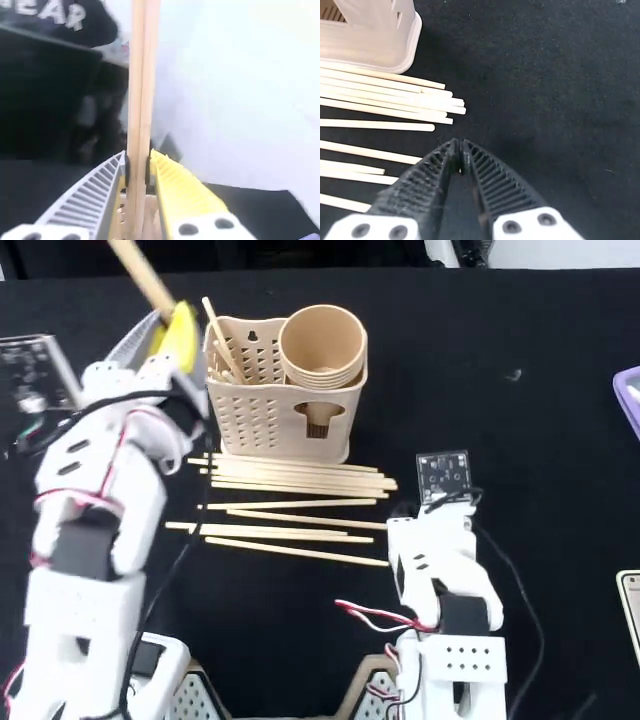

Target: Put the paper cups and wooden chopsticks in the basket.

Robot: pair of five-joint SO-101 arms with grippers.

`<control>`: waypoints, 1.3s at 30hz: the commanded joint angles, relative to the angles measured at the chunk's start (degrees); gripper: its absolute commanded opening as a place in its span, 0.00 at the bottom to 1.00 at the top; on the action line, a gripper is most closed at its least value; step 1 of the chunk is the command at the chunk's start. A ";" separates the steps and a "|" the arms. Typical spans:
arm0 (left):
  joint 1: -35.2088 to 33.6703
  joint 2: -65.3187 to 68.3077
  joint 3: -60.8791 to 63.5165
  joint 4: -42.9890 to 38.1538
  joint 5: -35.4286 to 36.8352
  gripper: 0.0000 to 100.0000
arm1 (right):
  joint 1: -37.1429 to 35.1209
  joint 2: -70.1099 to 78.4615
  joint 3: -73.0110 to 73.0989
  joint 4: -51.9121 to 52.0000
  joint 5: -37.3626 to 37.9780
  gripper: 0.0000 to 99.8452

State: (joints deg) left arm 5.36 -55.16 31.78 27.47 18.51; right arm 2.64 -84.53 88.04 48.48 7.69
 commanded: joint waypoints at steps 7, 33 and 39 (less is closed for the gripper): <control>4.44 11.34 6.90 -23.82 1.05 0.03 | 0.88 -0.92 -0.40 -1.32 -0.18 0.01; 4.18 24.97 5.32 -15.12 0.97 0.16 | 0.88 -0.92 -0.40 -1.14 -0.18 0.01; 4.53 20.04 2.07 -10.90 0.97 0.16 | 0.88 -0.92 -0.40 -1.14 -0.18 0.01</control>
State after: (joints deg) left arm 8.62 -32.13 36.88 13.49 18.86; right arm 2.64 -84.53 88.04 48.48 7.69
